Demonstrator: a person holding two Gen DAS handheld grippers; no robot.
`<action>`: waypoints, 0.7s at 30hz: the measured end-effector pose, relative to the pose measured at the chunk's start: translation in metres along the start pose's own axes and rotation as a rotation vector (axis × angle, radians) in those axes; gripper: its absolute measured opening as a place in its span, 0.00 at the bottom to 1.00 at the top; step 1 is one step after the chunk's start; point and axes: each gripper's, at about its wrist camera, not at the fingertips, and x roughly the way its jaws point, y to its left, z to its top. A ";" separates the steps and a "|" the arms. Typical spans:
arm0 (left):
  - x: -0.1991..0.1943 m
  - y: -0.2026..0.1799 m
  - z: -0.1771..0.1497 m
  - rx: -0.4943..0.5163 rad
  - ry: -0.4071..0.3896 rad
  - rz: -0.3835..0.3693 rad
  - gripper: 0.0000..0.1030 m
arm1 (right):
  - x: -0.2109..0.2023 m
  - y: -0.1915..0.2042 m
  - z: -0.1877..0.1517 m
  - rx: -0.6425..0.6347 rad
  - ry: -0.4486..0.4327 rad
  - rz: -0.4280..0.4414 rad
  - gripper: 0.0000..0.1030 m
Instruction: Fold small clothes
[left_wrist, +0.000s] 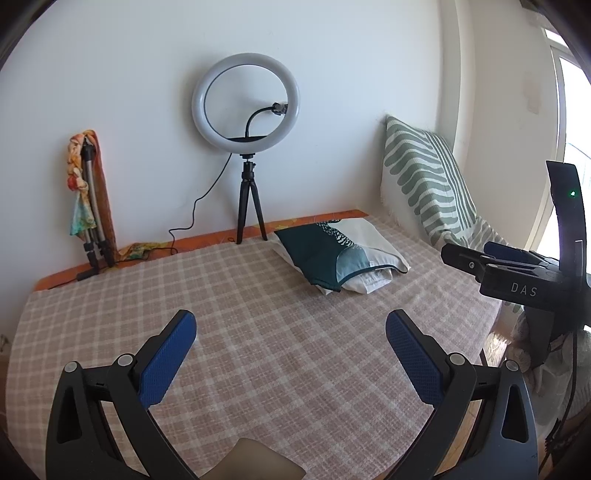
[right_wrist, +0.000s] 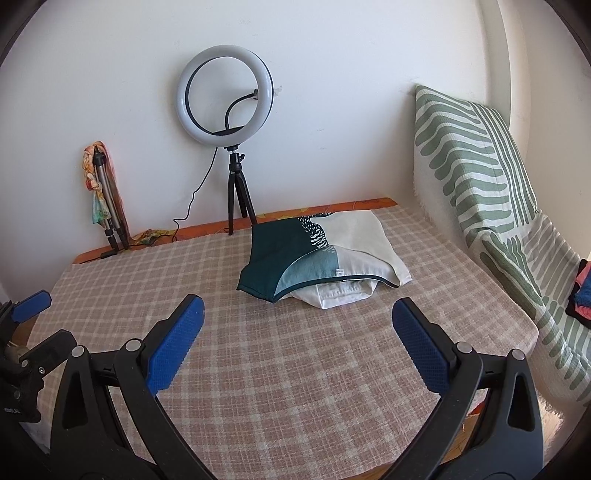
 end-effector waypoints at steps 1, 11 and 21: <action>-0.001 0.000 0.001 0.001 -0.001 0.000 0.99 | -0.001 0.000 0.000 0.001 -0.001 0.002 1.00; -0.002 -0.003 0.001 0.002 -0.004 0.002 0.99 | -0.001 0.002 -0.001 0.004 0.001 0.012 1.00; -0.003 -0.004 0.002 0.003 -0.006 0.005 0.99 | 0.000 0.004 0.000 0.003 -0.001 0.023 1.00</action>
